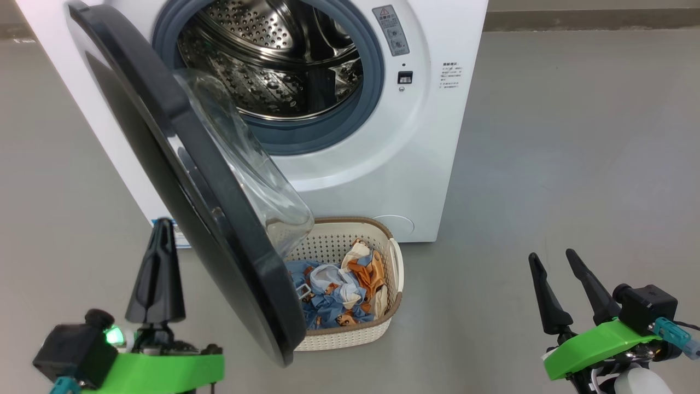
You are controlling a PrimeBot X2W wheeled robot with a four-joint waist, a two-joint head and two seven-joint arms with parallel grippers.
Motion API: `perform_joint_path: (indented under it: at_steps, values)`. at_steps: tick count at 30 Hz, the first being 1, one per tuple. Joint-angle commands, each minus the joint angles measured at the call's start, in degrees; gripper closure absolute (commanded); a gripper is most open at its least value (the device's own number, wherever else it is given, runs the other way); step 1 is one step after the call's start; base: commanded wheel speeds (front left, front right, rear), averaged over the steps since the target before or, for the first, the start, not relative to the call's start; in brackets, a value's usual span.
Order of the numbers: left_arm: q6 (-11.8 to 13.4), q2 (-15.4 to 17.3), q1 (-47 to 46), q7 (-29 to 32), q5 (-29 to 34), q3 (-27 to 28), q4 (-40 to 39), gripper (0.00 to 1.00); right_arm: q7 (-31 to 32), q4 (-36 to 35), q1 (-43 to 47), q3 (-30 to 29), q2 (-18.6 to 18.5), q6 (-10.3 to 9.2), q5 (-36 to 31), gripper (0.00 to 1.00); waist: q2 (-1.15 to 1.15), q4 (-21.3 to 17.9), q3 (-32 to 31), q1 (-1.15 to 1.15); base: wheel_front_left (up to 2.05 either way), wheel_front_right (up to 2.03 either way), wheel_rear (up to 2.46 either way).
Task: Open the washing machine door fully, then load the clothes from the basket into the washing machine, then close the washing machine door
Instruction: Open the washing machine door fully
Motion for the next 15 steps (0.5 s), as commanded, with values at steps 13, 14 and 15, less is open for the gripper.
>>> perform_joint_path:
  at_steps: [13,14,15]
  values:
    - [-0.54,0.78,-1.59,-0.36,1.7,-8.73,-9.51,1.0,-0.7,-1.03,-0.63,2.44,-0.24,0.09,0.57,0.0,0.0,-1.23,0.23,0.0,0.0,0.0,0.0]
    - [-0.59,0.78,-1.39,-0.36,1.34,-9.86,-9.24,1.0,-0.7,-1.02,-0.66,2.45,-0.27,0.09,0.62,0.0,0.0,-1.34,0.26,0.0,0.0,0.0,0.0]
    - [-0.58,0.78,-1.1,-0.36,0.82,-11.0,-8.64,1.0,-0.7,-1.01,-0.7,2.46,-0.29,0.09,0.66,0.0,0.0,-1.46,0.28,0.0,0.0,0.0,0.0]
